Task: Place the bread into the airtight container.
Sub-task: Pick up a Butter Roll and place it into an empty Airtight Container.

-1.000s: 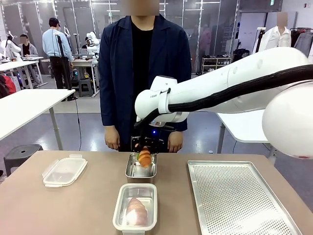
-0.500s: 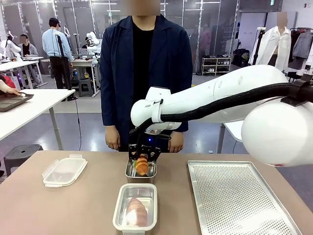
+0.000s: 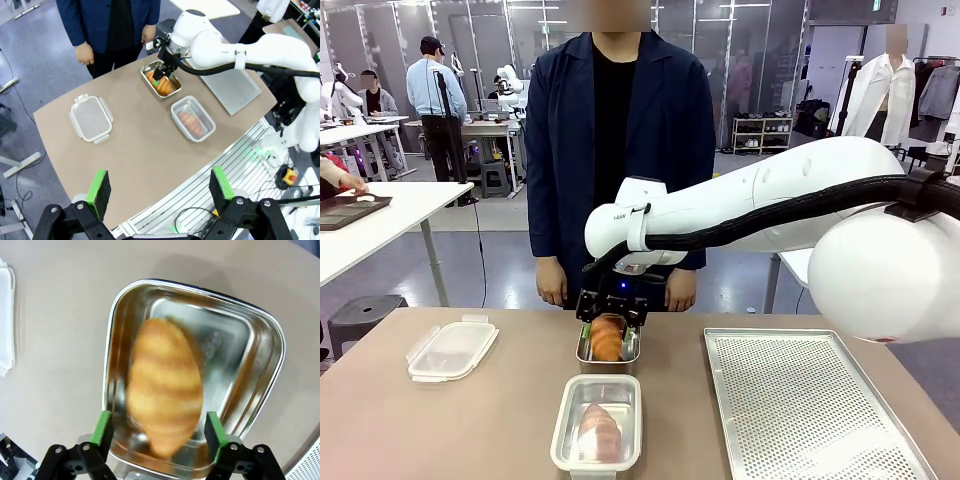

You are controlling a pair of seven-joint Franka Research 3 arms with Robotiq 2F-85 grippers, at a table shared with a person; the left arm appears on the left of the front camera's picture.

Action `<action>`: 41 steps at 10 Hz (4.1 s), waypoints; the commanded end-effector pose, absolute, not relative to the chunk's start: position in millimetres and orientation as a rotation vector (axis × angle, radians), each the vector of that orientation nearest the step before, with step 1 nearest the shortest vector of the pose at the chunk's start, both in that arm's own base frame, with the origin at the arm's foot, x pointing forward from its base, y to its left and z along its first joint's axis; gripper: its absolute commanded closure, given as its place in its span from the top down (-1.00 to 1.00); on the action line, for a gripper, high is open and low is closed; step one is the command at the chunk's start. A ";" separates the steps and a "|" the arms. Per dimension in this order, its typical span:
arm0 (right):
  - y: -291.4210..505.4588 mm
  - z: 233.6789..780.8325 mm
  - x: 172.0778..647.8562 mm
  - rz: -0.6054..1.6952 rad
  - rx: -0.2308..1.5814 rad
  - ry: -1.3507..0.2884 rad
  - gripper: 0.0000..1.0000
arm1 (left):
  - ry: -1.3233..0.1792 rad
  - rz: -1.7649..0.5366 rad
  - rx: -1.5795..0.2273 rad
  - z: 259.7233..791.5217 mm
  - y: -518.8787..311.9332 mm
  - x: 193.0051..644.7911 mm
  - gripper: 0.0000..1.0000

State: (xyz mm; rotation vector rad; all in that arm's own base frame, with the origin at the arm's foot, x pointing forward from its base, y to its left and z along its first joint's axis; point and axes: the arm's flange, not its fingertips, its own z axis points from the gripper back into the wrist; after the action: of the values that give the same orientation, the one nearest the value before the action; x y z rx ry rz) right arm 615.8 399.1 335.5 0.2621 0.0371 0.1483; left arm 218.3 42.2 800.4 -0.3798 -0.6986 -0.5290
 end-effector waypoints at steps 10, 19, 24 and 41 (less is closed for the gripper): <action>400.2 338.4 615.7 0.148 0.264 0.033 1.00 | -0.699 -0.557 -0.386 800.8 42.4 217.3 1.00; 400.2 338.4 615.7 0.148 0.264 0.033 1.00 | -0.699 -0.557 -0.386 800.8 42.4 217.3 1.00; 379.1 401.1 619.7 0.217 0.210 -0.088 1.00 | -0.699 -0.557 -0.386 800.8 42.4 217.3 1.00; 53.9 767.9 315.1 0.285 0.022 -0.622 1.00 | -0.699 -0.557 -0.386 800.8 42.4 217.3 1.00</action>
State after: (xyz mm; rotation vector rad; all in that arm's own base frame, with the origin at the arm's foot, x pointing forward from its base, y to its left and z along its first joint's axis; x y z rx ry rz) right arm 317.7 56.8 763.5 0.0312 -0.6499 0.3556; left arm 218.3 42.5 800.4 -0.3799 -0.6986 -0.5282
